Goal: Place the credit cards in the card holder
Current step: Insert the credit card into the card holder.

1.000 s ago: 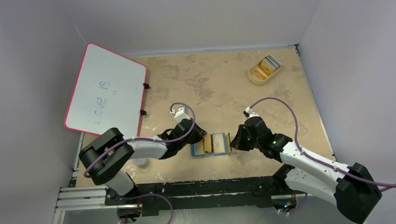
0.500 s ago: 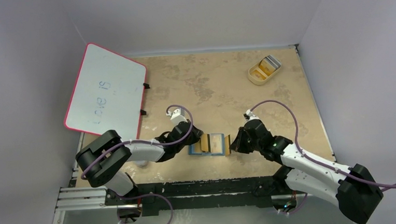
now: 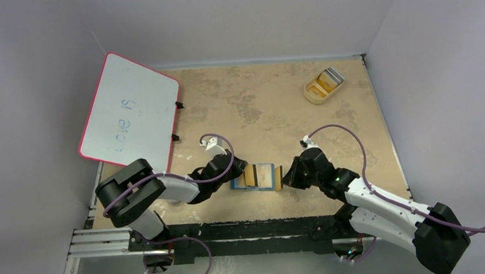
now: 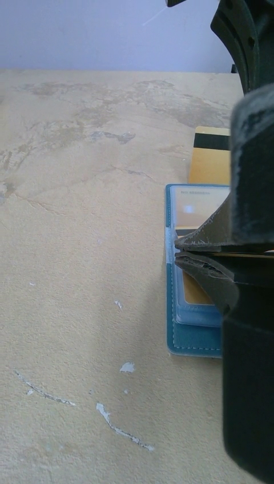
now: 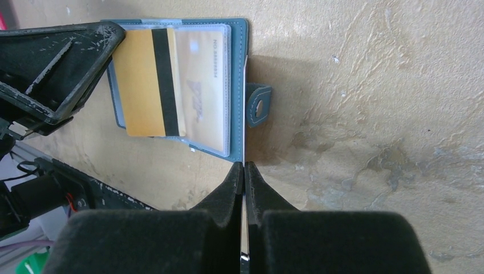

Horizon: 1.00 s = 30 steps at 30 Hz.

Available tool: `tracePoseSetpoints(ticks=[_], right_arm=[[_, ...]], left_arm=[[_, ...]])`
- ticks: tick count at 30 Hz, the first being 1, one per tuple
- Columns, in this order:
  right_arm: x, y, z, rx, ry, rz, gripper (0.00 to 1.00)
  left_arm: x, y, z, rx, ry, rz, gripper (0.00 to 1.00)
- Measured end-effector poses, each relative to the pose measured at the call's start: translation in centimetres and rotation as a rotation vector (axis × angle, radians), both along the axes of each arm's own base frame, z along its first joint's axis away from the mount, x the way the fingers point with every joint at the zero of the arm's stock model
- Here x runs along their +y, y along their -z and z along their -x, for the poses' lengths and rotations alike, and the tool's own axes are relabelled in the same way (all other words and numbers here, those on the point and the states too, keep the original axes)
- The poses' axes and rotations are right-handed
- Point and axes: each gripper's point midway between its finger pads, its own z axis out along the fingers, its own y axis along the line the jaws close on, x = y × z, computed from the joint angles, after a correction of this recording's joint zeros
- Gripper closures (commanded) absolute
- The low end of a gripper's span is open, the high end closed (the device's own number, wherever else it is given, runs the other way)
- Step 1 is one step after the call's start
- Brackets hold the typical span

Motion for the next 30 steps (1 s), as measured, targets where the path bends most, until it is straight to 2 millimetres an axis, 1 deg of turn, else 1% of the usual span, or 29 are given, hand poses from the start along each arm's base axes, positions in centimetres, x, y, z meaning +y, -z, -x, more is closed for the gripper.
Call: tracePoseSetpoints(ticks=[8,12,17,21,26,30], right_arm=[[0.1,-0.1,-0.1,-0.006,0.002,-0.009,1.00],[0.0,0.0,-0.1,-0.007,0.007,-0.003,1.00],[-0.1,0.0,-0.1,-0.007,0.008,-0.001,1.00],[-0.1,0.0,-0.2,-0.009,0.011,0.001,1.00],[-0.1,0.0,-0.2,-0.010,0.012,0.002,1.00],[0.1,-0.1,-0.3,-0.013,0.008,-0.006,1.00]], left_arm=[[-0.5,0.2,0.1,-0.019,0.015,0.031,1.00],[-0.6,0.4,0.3,-0.009,0.031,0.008,1.00],[-1.2,0.2,0.4,0.004,0.067,-0.028,1.00],[-1.0,0.7,0.7,0.022,0.082,-0.051,1.00],[-1.0,0.8,0.8,0.026,0.085,-0.052,1.00],[-1.5,0.8,0.6,0.032,0.080,-0.032,1.00]])
